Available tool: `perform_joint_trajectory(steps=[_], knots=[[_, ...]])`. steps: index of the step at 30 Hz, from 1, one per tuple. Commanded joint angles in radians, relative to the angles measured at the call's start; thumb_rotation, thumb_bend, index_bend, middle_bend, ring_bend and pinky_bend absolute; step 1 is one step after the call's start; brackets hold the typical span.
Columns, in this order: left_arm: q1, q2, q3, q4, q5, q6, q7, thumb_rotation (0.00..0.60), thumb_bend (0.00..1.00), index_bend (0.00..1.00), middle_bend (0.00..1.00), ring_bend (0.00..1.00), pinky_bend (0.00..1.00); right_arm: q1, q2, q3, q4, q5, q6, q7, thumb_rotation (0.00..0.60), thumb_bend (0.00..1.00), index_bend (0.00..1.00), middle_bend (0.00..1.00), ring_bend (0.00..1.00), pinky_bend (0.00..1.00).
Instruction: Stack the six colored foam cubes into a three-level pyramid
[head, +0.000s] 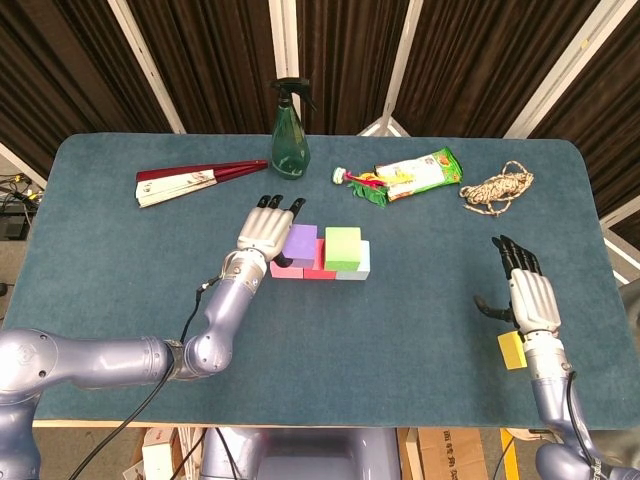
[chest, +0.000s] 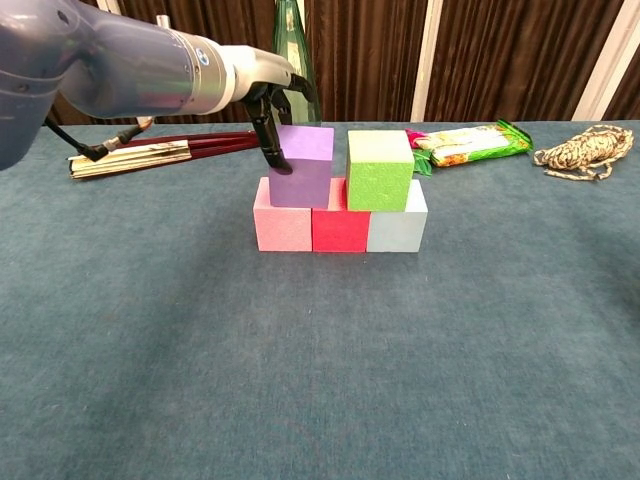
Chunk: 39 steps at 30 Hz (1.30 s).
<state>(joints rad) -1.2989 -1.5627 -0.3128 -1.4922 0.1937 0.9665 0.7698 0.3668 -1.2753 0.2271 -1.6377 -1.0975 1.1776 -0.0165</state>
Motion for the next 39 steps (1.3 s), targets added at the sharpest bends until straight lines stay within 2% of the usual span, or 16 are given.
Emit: perform_joint_trajectory(steps=[1, 39], knots=[[0.0, -0.001, -0.002, 0.001, -0.003, 0.0, -0.003, 0.6, 0.32, 0.05, 0.41, 0.06, 0.06, 0.0, 0.0, 0.0, 0.0, 0.0, 0.0, 0.0, 0.6, 0.31, 0.0, 0.0, 0.0, 0.0], [0.015, -0.015, -0.013, 0.002, 0.039, 0.018, -0.053, 0.6, 0.32, 0.05, 0.42, 0.08, 0.06, -0.003, -0.005, 0.0, -0.001, -0.003, -0.004, -0.004, 0.6, 0.31, 0.0, 0.0, 0.0, 0.0]])
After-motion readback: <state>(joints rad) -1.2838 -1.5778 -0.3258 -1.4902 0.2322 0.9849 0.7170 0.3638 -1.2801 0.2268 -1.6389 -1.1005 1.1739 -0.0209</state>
